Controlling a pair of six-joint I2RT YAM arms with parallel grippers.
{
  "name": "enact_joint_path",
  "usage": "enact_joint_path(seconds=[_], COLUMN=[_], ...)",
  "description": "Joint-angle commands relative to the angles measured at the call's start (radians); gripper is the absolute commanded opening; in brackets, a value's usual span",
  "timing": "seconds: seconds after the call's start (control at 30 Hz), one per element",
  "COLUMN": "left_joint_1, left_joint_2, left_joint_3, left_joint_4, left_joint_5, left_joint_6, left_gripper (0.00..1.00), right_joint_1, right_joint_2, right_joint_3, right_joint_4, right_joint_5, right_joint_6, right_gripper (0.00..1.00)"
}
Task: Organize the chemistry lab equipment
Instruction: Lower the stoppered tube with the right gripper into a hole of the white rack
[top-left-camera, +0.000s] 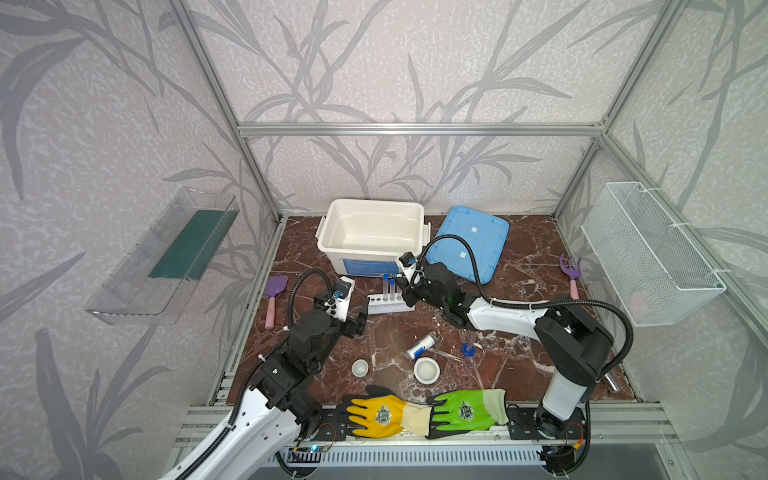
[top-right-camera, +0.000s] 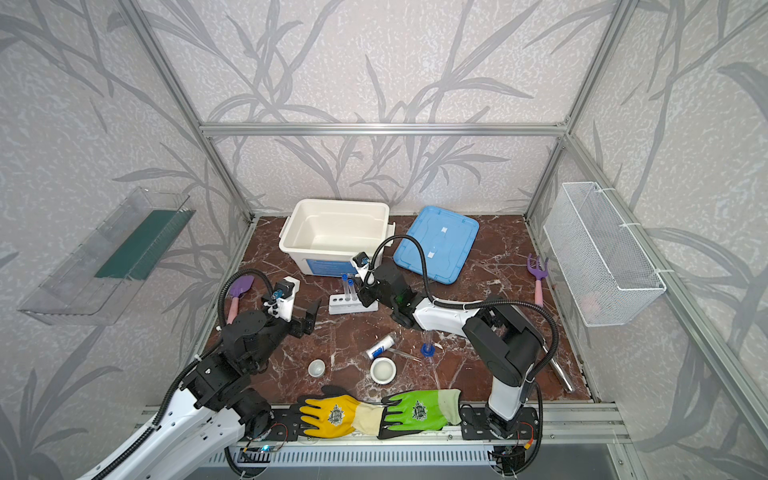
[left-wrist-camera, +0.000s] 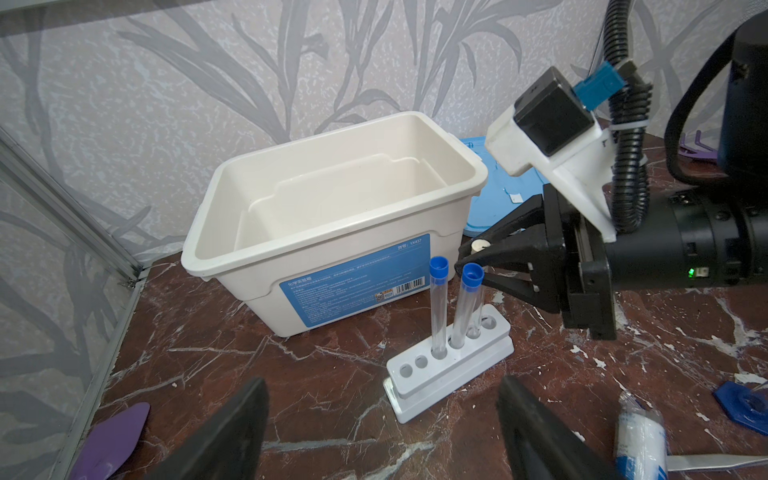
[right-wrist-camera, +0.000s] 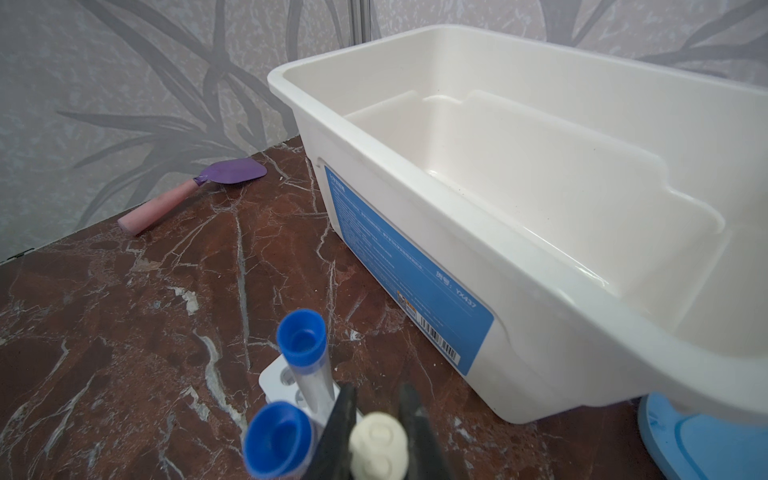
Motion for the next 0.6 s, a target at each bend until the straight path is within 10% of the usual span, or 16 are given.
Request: enact_joint_path(seconds=[0.0, 0.57], left_joint_1=[0.005, 0.005], left_joint_2=[-0.005, 0.005], left_joint_3=[-0.007, -0.004], left_joint_4=[0.015, 0.012], left_joint_5=[0.011, 0.031], left_joint_6=[0.003, 0.013], left_gripper=[0.86, 0.86], right_joint_1=[0.002, 0.003], right_joint_2=[0.009, 0.003], right_joint_3=[-0.008, -0.01], right_joint_4=[0.053, 0.039], right_joint_5=[0.015, 0.028], right_joint_6=[0.007, 0.011], right_gripper=[0.09, 0.2])
